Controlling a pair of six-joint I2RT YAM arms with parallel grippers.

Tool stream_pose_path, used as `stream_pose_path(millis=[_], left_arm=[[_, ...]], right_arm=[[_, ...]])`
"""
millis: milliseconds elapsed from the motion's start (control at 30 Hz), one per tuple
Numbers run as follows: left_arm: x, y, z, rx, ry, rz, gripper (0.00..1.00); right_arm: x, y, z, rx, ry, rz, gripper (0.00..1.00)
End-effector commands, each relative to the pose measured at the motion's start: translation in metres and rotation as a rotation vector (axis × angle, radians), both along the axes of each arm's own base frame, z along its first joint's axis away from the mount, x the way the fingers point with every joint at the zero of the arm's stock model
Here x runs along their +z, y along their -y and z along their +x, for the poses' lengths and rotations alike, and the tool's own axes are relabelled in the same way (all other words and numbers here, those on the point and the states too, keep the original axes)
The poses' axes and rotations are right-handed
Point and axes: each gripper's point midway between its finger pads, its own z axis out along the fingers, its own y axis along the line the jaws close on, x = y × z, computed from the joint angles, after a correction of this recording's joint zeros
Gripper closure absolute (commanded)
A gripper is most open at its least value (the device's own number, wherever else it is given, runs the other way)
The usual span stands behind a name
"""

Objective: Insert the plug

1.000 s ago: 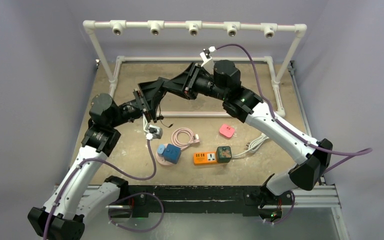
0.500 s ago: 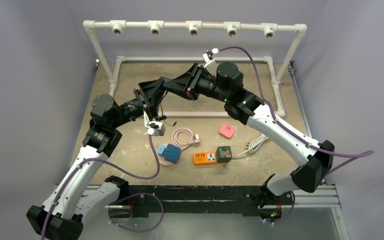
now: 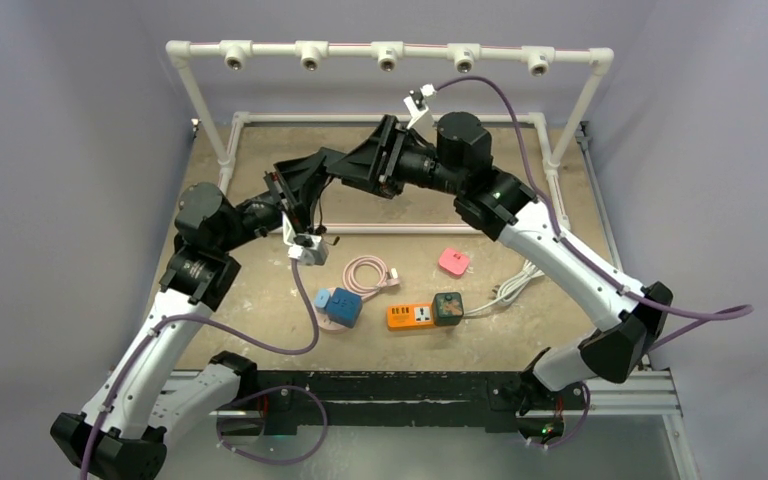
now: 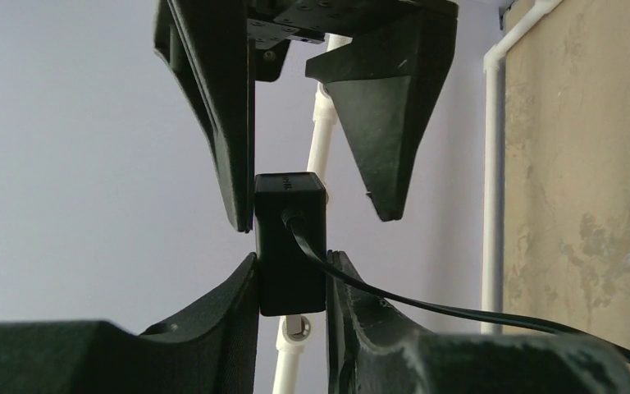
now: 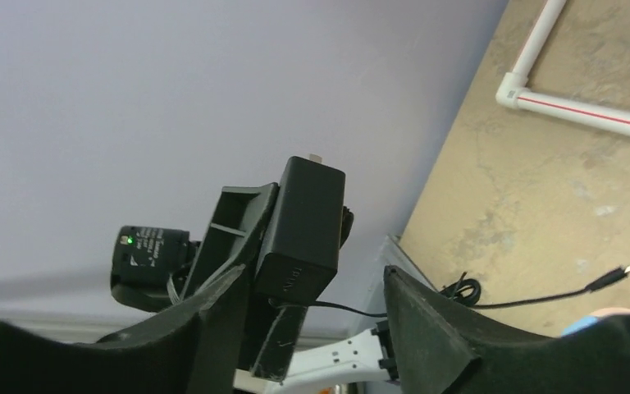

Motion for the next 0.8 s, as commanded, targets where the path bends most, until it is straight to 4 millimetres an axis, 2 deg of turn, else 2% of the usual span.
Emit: stream_pose_path(millis=[0,100,133,267,400,467,600,700,767], left_arm=[[0.022,0.002,-0.014,-0.053,-0.064,-0.070,1.00],[0.026,0.006,-0.021,-0.092,-0.130,-0.107,1.00],[0.027,0.008,-0.024,-0.113,-0.159,-0.117,1.00],[0.015,0.021,-0.039,-0.218,-0.425,-0.146,1.00],[0.010,0.034,-0.056,-0.331,-0.663,-0.205,1.00],[0.006,0.038,-0.064,-0.378,-0.769,-0.224,1.00],[-0.003,0.045,-0.074,-0.443,-0.957,-0.267,1.00],[-0.013,0.047,-0.080,-0.464,-1.017,-0.268,1.00],[-0.012,0.048,-0.083,-0.485,-1.023,-0.279,1.00]], right_arm=[[0.022,0.019,-0.003,0.036,0.189,-0.096,0.29],[0.030,0.036,-0.002,0.067,0.309,-0.164,0.02],[0.034,0.043,0.000,0.082,0.383,-0.188,0.01],[0.044,0.062,-0.007,0.141,0.781,-0.340,0.01],[0.031,0.074,-0.018,0.220,1.100,-0.478,0.01],[0.031,0.079,-0.026,0.243,1.233,-0.513,0.01],[0.035,0.083,-0.045,0.291,1.415,-0.500,0.01],[0.032,0.082,-0.055,0.361,1.461,-0.487,0.01],[0.024,0.078,-0.057,0.414,1.457,-0.488,0.04]])
